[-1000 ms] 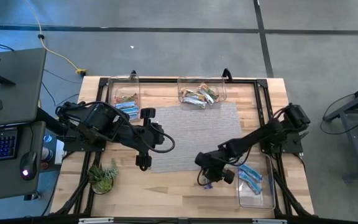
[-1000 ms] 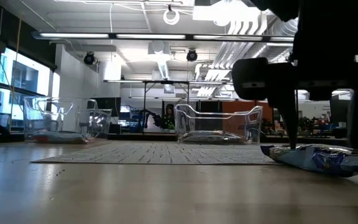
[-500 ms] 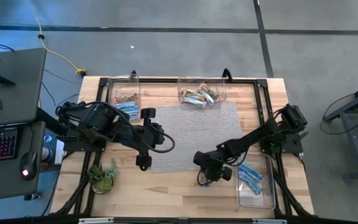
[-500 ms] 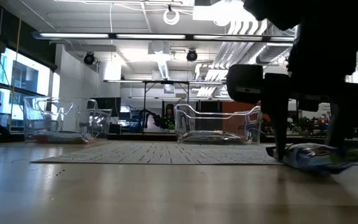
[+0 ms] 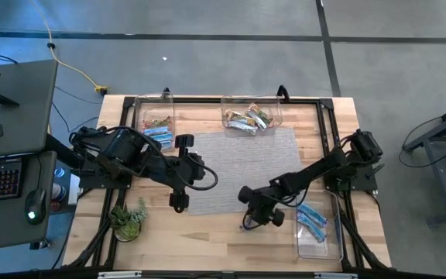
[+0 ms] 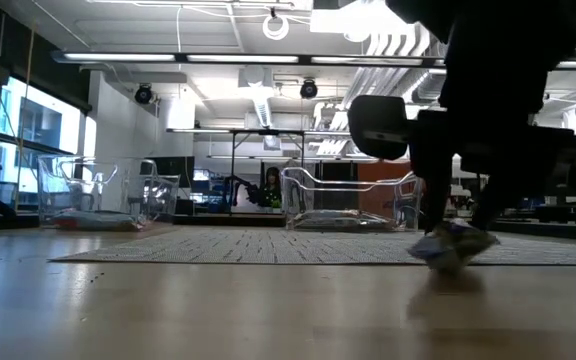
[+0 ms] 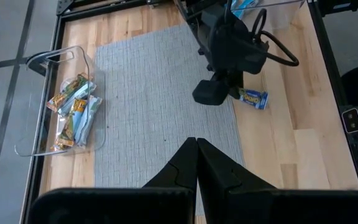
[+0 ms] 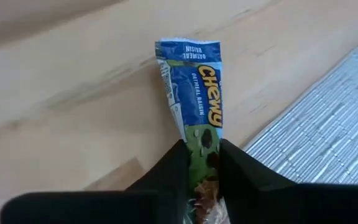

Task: Pick and place Granola Bars by type
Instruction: Put the blue granola bar into the bottom transparent bin, then return to Home Position

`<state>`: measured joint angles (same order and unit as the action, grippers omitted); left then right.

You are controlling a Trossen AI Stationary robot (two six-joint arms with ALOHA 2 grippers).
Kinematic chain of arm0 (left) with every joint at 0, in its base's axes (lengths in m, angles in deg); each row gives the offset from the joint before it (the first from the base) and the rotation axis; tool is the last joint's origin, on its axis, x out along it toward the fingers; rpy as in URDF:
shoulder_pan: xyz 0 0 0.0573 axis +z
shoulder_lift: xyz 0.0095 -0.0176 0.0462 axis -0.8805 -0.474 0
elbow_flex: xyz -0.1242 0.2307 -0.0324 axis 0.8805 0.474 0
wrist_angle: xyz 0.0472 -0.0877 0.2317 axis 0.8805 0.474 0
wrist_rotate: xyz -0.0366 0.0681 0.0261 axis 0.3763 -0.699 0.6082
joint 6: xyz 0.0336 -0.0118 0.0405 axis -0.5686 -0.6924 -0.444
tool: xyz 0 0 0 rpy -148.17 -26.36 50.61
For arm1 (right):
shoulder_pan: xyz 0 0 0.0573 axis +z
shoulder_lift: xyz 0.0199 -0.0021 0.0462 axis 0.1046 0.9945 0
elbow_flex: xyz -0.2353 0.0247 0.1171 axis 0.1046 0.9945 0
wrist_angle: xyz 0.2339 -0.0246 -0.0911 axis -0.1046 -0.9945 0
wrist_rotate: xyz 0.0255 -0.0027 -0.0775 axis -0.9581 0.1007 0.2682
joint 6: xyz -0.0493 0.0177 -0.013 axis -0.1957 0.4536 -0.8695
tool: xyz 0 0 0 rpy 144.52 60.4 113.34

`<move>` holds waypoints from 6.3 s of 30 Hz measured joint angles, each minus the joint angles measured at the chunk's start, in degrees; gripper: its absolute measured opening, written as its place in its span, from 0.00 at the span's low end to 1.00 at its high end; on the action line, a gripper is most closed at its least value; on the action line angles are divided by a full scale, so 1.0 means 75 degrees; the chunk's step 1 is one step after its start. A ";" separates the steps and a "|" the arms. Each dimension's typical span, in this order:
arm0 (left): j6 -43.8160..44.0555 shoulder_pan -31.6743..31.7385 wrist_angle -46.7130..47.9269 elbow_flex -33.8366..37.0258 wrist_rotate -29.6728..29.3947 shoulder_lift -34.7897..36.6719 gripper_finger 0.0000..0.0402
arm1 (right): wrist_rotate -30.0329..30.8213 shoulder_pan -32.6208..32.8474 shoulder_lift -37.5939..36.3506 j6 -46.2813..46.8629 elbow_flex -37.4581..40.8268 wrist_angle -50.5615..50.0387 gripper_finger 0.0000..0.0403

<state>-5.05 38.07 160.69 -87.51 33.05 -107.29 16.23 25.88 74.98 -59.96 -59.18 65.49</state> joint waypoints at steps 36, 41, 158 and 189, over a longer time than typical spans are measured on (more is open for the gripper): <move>-0.1180 0.0000 -0.1423 0.0000 -0.0160 -0.0001 0.00 | 0.0649 0.2672 -0.5470 0.9684 -0.0002 -0.6635 0.03; -0.1500 0.0000 -0.1422 0.0000 -0.0184 -0.0003 0.00 | 0.0682 0.3274 -0.5470 1.1419 0.0257 -0.6114 0.03; 0.0275 0.2052 -0.9171 1.5753 -0.0289 1.3196 0.00 | 0.5067 0.2844 -1.3470 0.4390 0.5080 0.1325 0.32; -0.0947 0.2052 -1.1925 1.7690 0.1988 1.3190 0.00 | 0.5388 0.2846 -1.3350 0.5064 0.6668 0.2250 0.32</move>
<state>-12.16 53.46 71.25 45.16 47.95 -8.37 56.64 47.23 -25.14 -21.98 -9.17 82.37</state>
